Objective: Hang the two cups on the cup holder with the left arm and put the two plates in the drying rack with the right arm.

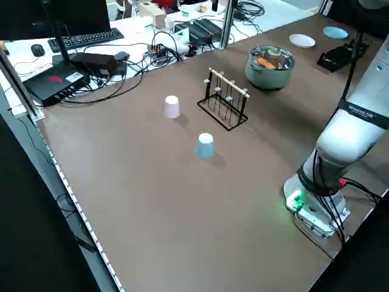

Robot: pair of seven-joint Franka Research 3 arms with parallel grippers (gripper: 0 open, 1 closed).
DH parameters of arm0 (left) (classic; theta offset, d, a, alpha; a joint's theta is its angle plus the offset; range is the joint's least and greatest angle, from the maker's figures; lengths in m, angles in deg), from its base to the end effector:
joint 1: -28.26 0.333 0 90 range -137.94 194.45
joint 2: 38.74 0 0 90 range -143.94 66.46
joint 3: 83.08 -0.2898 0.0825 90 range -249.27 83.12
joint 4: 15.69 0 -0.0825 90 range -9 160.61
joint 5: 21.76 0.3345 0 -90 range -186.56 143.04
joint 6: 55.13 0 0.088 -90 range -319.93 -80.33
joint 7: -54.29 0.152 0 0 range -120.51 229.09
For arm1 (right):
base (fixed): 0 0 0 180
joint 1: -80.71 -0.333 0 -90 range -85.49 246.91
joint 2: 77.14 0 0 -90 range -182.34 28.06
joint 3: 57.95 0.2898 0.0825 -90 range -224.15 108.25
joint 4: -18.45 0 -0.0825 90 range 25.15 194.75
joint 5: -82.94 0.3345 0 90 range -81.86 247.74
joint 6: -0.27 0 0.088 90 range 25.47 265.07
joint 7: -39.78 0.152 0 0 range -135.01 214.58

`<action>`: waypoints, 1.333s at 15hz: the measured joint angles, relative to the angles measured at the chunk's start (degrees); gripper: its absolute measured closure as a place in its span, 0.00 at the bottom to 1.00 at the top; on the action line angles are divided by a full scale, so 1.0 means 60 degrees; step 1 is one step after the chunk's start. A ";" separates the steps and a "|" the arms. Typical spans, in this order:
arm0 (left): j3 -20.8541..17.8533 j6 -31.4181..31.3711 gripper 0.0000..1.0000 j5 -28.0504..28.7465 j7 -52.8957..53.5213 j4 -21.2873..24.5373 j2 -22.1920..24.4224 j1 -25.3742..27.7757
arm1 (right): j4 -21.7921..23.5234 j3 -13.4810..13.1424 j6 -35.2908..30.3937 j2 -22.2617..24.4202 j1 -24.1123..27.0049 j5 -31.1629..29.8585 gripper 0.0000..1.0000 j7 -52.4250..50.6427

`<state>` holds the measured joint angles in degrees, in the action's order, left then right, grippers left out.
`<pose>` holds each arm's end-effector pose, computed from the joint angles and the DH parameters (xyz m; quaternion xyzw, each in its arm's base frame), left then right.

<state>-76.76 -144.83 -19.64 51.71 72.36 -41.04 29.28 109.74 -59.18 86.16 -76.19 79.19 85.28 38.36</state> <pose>0.5137 -0.0410 0.5469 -0.9996 0.0237 0.0044 0.0166 0.4886 0.0088 0.5464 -0.9989 -0.0156 0.0386 0.0210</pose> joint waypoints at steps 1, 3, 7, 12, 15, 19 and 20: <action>0.0000 -0.0006 0.00 0.0000 0.0000 -0.0004 0.0001 0.0001 | 0.0246 0.0013 0.0278 0.0022 -0.0003 0.0017 0.00 -0.0006; -0.0003 -0.0008 0.00 0.0000 -0.0001 -0.0016 0.0002 0.0004 | 0.0914 0.0102 0.1354 0.0138 -0.0107 0.0042 0.00 0.0005; -0.0017 -0.0001 0.00 0.0000 -0.0009 0.0060 -0.0011 0.0214 | 0.1609 0.0153 0.2240 0.0463 -0.0201 0.0042 0.00 0.0012; -0.0050 -0.0518 0.00 0.0001 0.0341 0.1047 -0.0675 0.1255 | 0.1549 0.0229 0.2322 0.0682 -0.0418 0.0035 0.00 0.0014; -0.0032 -0.2152 0.00 0.0002 0.0851 0.2667 -0.0850 0.1906 | 0.1564 0.0176 0.2373 0.0389 -0.0407 0.0037 0.00 0.0044; -0.0019 -0.4909 0.00 0.0003 0.2129 0.5462 -0.0318 0.2801 | 0.1586 0.0080 0.3005 -0.0425 -0.0041 0.0021 0.00 0.0037; -0.0016 -0.5674 0.00 0.0004 0.2322 0.6223 -0.0123 0.2948 | 0.1602 0.0062 0.3193 -0.0737 0.0076 0.0012 0.02 0.0038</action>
<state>-76.85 -178.87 -19.61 65.64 109.69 -41.77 46.97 119.36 -58.81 105.31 -80.62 79.65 85.35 38.59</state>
